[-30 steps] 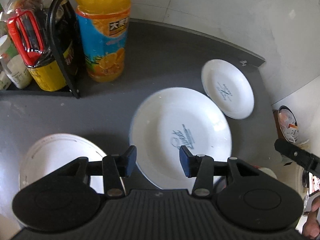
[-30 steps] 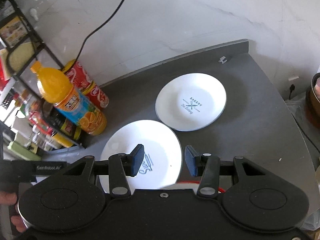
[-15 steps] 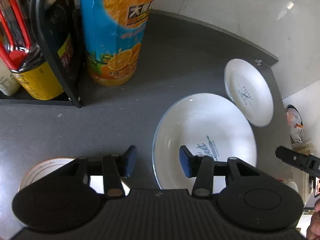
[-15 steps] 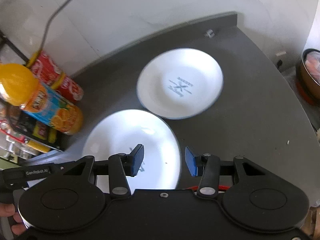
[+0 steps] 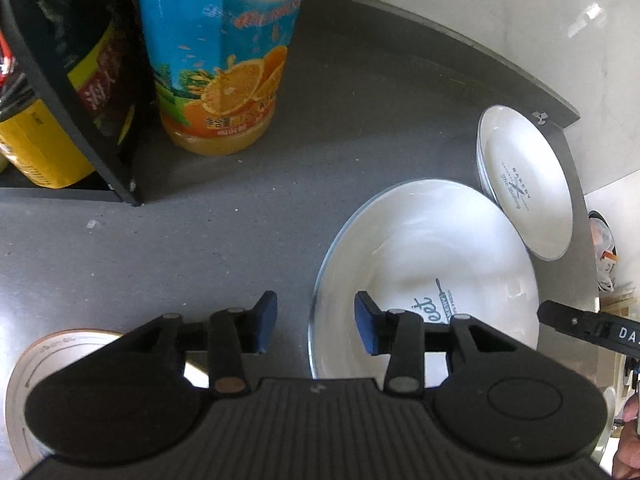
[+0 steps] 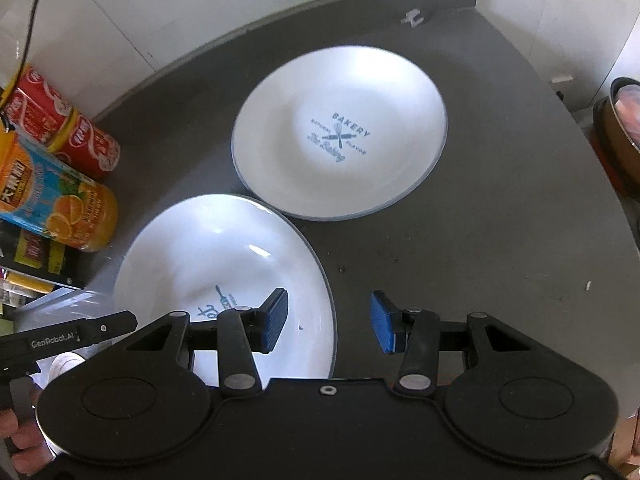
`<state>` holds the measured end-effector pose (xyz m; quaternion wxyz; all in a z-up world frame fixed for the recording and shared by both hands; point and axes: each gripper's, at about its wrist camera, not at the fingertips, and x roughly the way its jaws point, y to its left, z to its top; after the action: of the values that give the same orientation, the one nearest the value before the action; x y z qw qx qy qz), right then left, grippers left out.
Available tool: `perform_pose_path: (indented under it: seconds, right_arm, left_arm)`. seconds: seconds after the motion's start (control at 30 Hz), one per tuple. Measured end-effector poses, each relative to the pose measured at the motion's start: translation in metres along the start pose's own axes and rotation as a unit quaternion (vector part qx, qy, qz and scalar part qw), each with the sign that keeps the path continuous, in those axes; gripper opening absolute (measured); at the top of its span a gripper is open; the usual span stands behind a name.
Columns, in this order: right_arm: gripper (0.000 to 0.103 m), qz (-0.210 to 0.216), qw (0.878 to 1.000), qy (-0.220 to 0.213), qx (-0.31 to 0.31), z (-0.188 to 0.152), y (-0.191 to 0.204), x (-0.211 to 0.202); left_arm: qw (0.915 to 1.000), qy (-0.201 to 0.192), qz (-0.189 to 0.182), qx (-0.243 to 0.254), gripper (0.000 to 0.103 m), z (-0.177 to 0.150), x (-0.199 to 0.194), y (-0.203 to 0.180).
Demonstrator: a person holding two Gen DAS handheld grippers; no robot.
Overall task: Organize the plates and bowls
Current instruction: 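Move both grippers to the rim of the white 'Sweet' plate, then close both grippers on the 'Sweet' plate rim, then lift the 'Sweet' plate with both grippers toward the orange-rimmed white plate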
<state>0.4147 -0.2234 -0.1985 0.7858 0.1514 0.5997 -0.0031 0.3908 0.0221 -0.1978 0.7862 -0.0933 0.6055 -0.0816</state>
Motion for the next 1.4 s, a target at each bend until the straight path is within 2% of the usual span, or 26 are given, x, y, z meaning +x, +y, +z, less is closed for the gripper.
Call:
perform_pose_path:
  seconds: [0.1,0.17,0.3,0.4,0.53,0.67,0.87,1.07,1.27,1.4]
  right_arm:
    - [0.045,0.005,1.0,0.013,0.001,0.002,-0.003,0.009]
    - [0.041,0.004,1.0,0.019,-0.001,0.003,-0.004,0.015]
    - [0.037,0.007,1.0,0.03,0.002,0.004,-0.006,0.022]
    - [0.034,0.006,0.999,0.038,-0.001,0.005,-0.007,0.027]
    - [0.022,0.022,0.999,0.048,0.0,0.005,-0.007,0.031]
    - [0.019,0.022,0.998,0.056,-0.016,0.007,-0.003,0.034]
    - [0.02,0.016,0.997,0.06,-0.049,0.017,0.008,0.039]
    - [0.021,0.026,0.996,0.068,-0.053,0.023,0.007,0.044]
    - [0.019,0.026,0.995,0.048,-0.079,0.011,0.006,0.036]
    - [0.016,0.046,0.995,0.033,-0.078,0.006,0.002,0.025]
  left_arm:
    - [1.0,0.004,0.003,-0.007,0.039,-0.001,0.006,0.0]
    - [0.9998,0.009,0.0,-0.017,0.028,-0.001,0.01,0.001]
    - [0.9992,0.012,-0.011,-0.035,0.018,-0.001,0.014,0.002]
    - [0.9993,0.008,-0.004,-0.037,0.018,-0.002,0.014,0.002]
    - [0.9991,0.007,-0.003,-0.041,0.018,-0.003,0.013,0.002]
    - [0.999,0.01,-0.002,-0.044,0.018,-0.002,0.012,0.003]
    - [0.9988,0.007,0.001,-0.047,0.018,-0.002,0.014,-0.001]
    - [0.9986,0.008,0.001,-0.052,0.018,-0.002,0.014,0.001]
    - [0.9984,0.017,0.009,-0.054,0.017,-0.002,0.01,0.001]
    - [0.998,0.011,-0.001,-0.062,0.017,0.001,0.001,0.009]
